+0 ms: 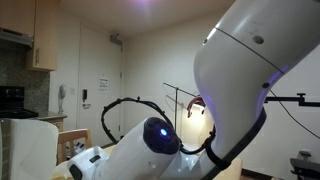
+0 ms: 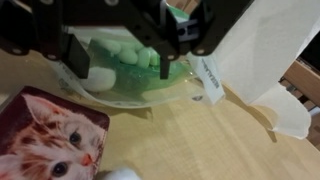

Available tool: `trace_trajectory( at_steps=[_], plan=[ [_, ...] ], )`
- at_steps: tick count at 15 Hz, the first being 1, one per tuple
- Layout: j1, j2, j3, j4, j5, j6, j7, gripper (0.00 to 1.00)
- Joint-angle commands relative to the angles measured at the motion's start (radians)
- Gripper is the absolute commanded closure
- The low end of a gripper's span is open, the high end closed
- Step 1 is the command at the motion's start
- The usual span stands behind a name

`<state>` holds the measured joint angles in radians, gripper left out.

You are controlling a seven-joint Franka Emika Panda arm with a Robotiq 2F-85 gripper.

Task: Pick up the marshmallow from the table and place it in the pack

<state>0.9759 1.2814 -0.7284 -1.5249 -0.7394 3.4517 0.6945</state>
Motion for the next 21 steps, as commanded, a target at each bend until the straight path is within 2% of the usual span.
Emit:
trace_trajectory(
  at_steps=[1,4,7,17,21],
  plan=[
    [0.048,-0.066,-0.015,-0.092,-0.015,-0.020,0.006,0.57],
    [0.065,-0.088,-0.014,-0.121,-0.018,-0.025,0.004,0.82],
    [0.099,-0.113,-0.025,-0.170,-0.012,-0.035,0.008,1.00],
    [0.333,-0.171,-0.170,-0.453,0.035,-0.013,0.072,1.00],
    [0.396,-0.157,-0.220,-0.549,0.070,0.006,0.119,1.00]
  ],
)
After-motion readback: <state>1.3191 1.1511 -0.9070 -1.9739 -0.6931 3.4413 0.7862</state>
